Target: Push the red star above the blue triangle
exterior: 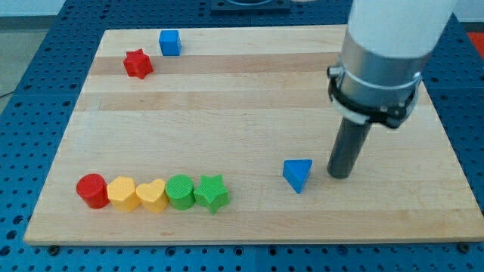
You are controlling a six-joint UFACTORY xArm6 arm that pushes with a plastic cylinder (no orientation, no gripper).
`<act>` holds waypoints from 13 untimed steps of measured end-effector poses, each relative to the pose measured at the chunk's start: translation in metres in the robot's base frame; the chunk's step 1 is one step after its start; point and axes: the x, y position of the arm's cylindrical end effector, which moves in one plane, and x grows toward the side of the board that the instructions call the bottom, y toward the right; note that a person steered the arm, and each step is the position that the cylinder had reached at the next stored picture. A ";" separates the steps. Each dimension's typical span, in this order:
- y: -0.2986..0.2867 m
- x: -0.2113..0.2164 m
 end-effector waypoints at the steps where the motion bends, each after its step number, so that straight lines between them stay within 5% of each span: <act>1: -0.021 -0.015; 3: -0.035 0.020; 4: -0.044 -0.008; 5: -0.100 -0.074; 8: -0.383 -0.161; 9: -0.421 -0.208; 10: -0.394 -0.227; 11: -0.302 -0.220; 12: -0.186 -0.192; 13: -0.137 -0.167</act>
